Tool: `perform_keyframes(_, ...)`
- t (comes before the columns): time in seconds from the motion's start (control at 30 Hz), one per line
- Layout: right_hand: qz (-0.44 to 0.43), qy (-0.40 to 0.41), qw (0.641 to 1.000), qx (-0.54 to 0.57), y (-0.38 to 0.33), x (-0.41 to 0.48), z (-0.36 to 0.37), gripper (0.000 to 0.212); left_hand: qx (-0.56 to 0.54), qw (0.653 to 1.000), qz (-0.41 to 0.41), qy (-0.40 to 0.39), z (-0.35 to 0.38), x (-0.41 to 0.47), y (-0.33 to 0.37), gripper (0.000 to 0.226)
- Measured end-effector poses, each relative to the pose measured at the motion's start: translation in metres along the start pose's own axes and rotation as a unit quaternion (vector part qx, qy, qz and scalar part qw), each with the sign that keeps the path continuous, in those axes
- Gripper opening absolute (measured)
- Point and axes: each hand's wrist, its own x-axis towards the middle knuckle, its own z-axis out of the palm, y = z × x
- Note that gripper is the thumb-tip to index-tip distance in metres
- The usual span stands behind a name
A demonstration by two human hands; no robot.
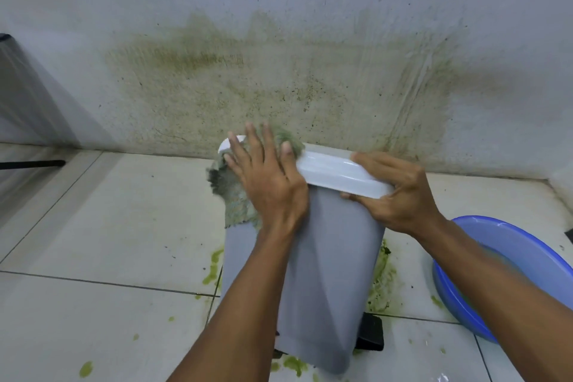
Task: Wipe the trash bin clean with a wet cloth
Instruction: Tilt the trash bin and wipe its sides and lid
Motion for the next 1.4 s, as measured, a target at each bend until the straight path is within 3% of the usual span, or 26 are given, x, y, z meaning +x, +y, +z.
perform_keyframes(0.07, -0.012, 0.012, 1.000, 0.004, -0.009, -0.005, -0.002, 0.055, 0.124, 0.986, 0.053, -0.100, -0.014, 0.013, -0.002, 0.058)
perform_keyframes(0.2, -0.058, 0.028, 0.998, 0.008, -0.027, -0.019, -0.011, 0.046, 0.201, 0.923, 0.123, -0.305, -0.042, 0.040, 0.019, 0.047)
perform_keyframes(0.27, -0.111, 0.011, 0.994, 0.010, -0.038, -0.027, -0.015, 0.041, 0.224, 0.897, 0.104, -0.366, -0.052, 0.045, 0.040, 0.037)
perform_keyframes(0.37, -0.194, -0.041, 0.980, -0.008, -0.057, -0.039, -0.020, 0.037, 0.258, 0.860, 0.106, -0.428, -0.068, 0.030, 0.052, 0.041)
perform_keyframes(0.47, -0.189, -0.093, 0.978, -0.013, -0.068, -0.050, -0.035, 0.049, 0.273, 0.851, 0.167, -0.416, -0.084, 0.001, 0.050, 0.054)
perform_keyframes(0.6, -0.053, -0.197, 0.979, -0.003, -0.083, -0.064, -0.053, 0.094, 0.294, 0.846, 0.166, -0.412, -0.087, -0.022, 0.052, 0.057)
perform_keyframes(0.73, 0.049, -0.147, 0.984, -0.091, -0.105, -0.068, -0.039, 0.087, 0.338, 0.831, 0.141, -0.418, -0.098, -0.028, 0.054, 0.068)
perform_keyframes(0.87, 0.107, -0.151, 0.977, -0.104, -0.100, -0.063, -0.033, 0.087, 0.369, 0.848, 0.073, -0.375, -0.128, -0.026, 0.036, 0.094)
perform_keyframes(1.03, 0.160, -0.148, 0.972, -0.083, -0.095, -0.033, -0.024, 0.083, 0.380, 0.857, 0.054, -0.344, -0.121, 0.005, 0.029, 0.070)
perform_keyframes(1.13, 0.145, -0.122, 0.979, -0.070, -0.096, -0.042, -0.022, 0.085, 0.371, 0.855, 0.089, -0.351, -0.097, 0.001, 0.041, 0.061)
perform_keyframes(1.4, 0.010, -0.014, 0.995, -0.094, -0.093, -0.067, -0.011, 0.071, 0.347, 0.870, 0.149, -0.316, -0.093, -0.035, 0.046, 0.068)
